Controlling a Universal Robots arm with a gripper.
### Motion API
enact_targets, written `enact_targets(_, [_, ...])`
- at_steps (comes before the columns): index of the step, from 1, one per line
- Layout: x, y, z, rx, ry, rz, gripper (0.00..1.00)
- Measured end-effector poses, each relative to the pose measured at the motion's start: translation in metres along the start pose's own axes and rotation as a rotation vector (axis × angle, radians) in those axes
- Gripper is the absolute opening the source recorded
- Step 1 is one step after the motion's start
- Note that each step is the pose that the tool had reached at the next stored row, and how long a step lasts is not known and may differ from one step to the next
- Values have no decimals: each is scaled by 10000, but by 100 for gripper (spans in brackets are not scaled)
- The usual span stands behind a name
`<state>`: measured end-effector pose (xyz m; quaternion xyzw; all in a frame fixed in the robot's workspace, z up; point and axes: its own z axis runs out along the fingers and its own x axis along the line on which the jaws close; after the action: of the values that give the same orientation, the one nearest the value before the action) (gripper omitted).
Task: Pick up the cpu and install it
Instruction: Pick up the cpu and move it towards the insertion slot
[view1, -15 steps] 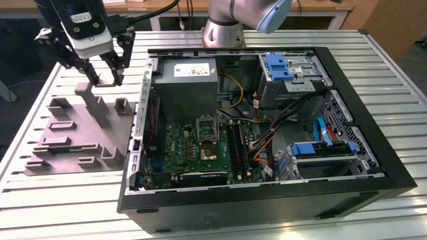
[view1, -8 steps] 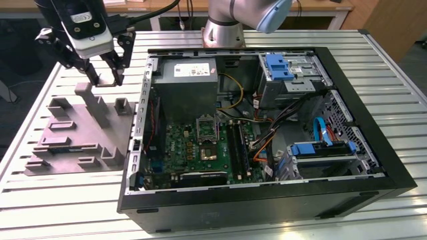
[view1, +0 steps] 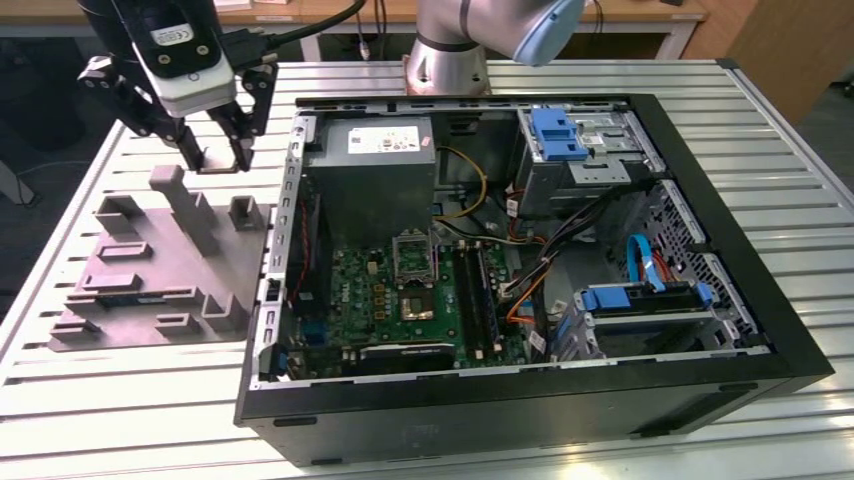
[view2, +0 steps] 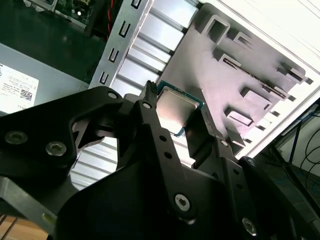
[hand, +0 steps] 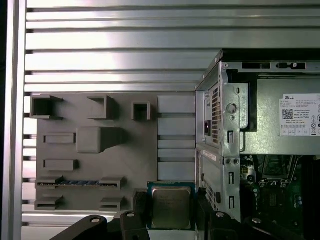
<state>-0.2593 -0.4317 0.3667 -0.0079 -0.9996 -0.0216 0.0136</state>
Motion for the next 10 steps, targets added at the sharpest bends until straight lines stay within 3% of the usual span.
enact_targets(10, [-78, 1, -2, -1, -1, 1, 47])
